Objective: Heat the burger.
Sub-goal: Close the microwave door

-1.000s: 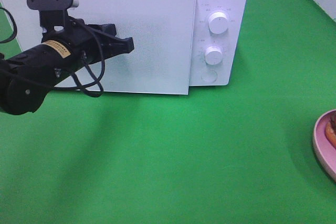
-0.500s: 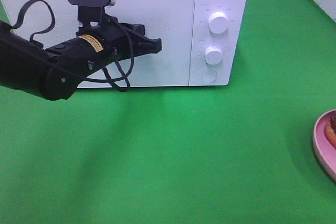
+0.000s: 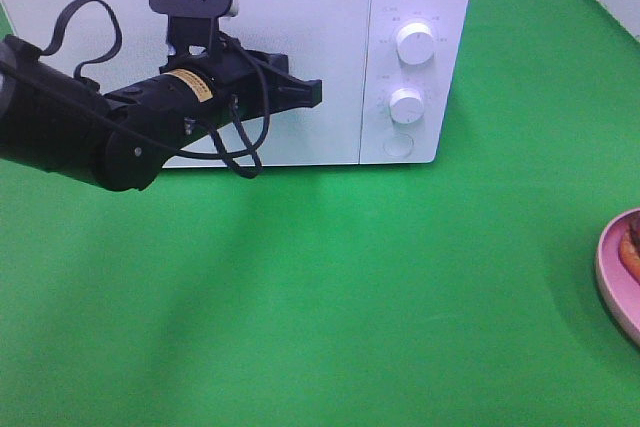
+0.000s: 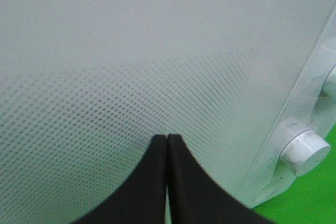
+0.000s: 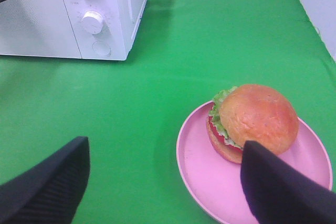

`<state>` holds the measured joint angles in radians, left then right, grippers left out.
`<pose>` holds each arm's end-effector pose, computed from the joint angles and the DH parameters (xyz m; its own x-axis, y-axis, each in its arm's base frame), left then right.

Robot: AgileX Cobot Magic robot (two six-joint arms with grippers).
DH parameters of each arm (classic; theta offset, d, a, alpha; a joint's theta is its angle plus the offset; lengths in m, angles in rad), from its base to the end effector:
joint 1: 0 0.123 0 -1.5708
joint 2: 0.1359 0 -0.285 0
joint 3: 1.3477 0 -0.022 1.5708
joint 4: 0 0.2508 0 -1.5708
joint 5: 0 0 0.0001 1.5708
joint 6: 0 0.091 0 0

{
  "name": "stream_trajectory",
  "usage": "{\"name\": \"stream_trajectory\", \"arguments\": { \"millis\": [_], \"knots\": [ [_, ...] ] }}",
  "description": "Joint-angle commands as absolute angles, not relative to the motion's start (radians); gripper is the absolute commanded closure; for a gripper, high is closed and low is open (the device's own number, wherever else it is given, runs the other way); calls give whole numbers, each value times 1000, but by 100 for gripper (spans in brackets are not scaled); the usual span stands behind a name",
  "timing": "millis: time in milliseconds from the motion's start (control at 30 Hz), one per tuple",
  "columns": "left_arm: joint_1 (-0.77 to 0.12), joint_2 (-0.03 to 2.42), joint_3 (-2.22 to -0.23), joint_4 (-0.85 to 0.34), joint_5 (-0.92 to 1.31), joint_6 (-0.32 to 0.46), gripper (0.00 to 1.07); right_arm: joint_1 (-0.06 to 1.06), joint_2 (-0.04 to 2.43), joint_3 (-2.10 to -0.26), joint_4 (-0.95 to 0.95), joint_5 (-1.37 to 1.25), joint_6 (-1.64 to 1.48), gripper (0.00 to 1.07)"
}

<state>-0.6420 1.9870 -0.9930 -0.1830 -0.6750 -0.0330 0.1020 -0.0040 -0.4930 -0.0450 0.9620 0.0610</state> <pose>0.3339 -0.2367 0.1601 -0.2763 -0.0112 -0.9610 0.4652 0.8734 -0.1439 -0.0006 -0.0034 0.2836 -0.3687 -0.0023 -0.9296 -0.0547 0.9983 0.0192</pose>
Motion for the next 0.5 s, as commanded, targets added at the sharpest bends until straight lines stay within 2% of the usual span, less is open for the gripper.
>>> {"name": "stream_trajectory", "arguments": {
  "millis": [33, 67, 100, 133, 167, 233, 267, 300, 400, 433, 467, 500],
  "knots": [
    [-665, 1948, -964, -210, -659, -31, 107, 95, -31, -493, -46, 957, 70, 31],
    [-680, 1928, -934, -211, -636, -30, 101, 95, -31, -493, -46, 957, 70, 31],
    [-680, 1928, -934, -211, -636, -30, 101, 95, -31, -493, -46, 957, 70, 31],
    [-693, 1912, -910, -211, -601, -30, 85, 95, -31, -493, -46, 957, 70, 31],
    [-693, 1912, -910, -211, -601, -30, 85, 95, -31, -493, -46, 957, 70, 31],
    [-701, 1869, -862, -212, -487, -35, 29, 95, -31, -493, -46, 957, 70, 31],
    [-701, 1869, -862, -212, -487, -35, 29, 95, -31, -493, -46, 957, 70, 31],
    [-703, 1843, -854, -212, -355, -42, 8, 95, -31, -493, -46, 957, 70, 31],
    [-703, 1827, -852, -213, -277, -42, 5, 95, -31, -493, -46, 957, 70, 31],
    [-698, 1797, -852, -211, -135, -40, 6, 95, -31, -493, -46, 957, 70, 31],
    [-698, 1797, -852, -211, -135, -40, 6, 95, -31, -493, -46, 957, 70, 31],
    [-697, 1762, -852, -211, -14, -35, 7, 95, -31, -493, -46, 957, 70, 31]
  ]
}}
